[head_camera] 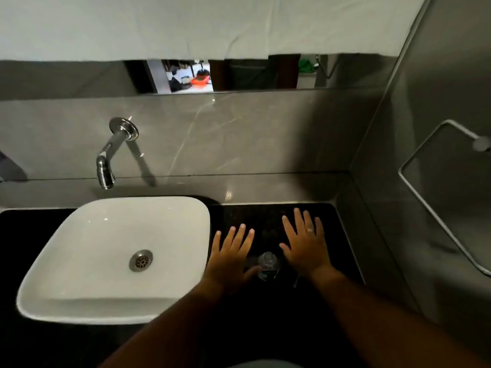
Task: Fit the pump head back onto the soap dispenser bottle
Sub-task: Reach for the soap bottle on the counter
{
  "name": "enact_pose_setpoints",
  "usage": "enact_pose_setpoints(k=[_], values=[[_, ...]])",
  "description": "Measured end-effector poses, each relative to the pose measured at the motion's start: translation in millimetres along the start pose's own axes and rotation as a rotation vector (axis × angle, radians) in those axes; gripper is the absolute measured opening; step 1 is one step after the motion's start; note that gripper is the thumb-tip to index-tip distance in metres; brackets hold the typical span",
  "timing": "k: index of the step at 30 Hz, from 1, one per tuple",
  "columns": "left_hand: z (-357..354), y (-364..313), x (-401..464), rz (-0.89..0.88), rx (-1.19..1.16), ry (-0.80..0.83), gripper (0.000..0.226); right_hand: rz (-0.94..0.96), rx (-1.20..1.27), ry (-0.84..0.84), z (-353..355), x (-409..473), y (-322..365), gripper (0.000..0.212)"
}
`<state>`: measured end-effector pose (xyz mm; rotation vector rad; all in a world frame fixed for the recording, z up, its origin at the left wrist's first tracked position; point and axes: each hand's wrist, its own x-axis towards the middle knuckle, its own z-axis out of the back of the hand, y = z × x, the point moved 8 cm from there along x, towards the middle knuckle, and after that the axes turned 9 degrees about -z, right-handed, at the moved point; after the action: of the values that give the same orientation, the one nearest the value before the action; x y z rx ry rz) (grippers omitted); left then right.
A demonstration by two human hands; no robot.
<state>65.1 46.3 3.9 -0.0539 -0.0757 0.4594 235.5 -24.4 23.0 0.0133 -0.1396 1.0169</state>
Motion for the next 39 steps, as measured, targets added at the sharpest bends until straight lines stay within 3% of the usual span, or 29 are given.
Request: enact_pose_setpoints(k=[3, 7, 10, 14, 23, 26, 29, 34, 39], values=[[-30.1, -7.4, -6.2, 0.025, -0.171, 0.031, 0.094, -0.215, 0.128, 0.128, -30.3, -22.1, -17.9, 0.066], [-56.2, -14.1, 0.9, 0.094, -0.46, 0.046, 0.097, -0.71, 0.419, 0.254, -61.0, -55.4, -46.3, 0.05], [-57.9, -15.4, 11.6, 0.134, -0.647, 0.001, 0.082, -0.806, 0.548, 0.354, -82.1, -56.7, -50.8, 0.052], [-66.6, -13.6, 18.0, 0.16, -0.726, 0.001, 0.062, -0.818, 0.606, 0.38, -96.5, -46.5, -55.9, 0.05], [-79.4, 6.6, 30.0, 0.157, -0.713, 0.024, 0.057, -0.765, 0.618, 0.462, -114.3, -25.9, -60.5, 0.031], [-88.8, 13.7, 25.2, 0.168, -0.746, 0.072, 0.039, -0.74, 0.652, 0.482, -104.1, -11.6, -57.2, 0.028], [-93.4, 17.7, 21.4, 0.203, -0.76, 0.089, 0.033, -0.644, 0.836, 0.376, -69.7, 23.1, -47.0, 0.028], [-92.0, 16.2, 18.2, 0.224, -0.765, 0.068, 0.038, -0.438, 1.141, 0.049, 20.8, 79.1, -29.8, 0.015], [-88.6, 12.6, 16.8, 0.23, -0.769, 0.072, 0.042, -0.196, 1.212, -0.018, 49.4, 79.9, -4.3, 0.013]])
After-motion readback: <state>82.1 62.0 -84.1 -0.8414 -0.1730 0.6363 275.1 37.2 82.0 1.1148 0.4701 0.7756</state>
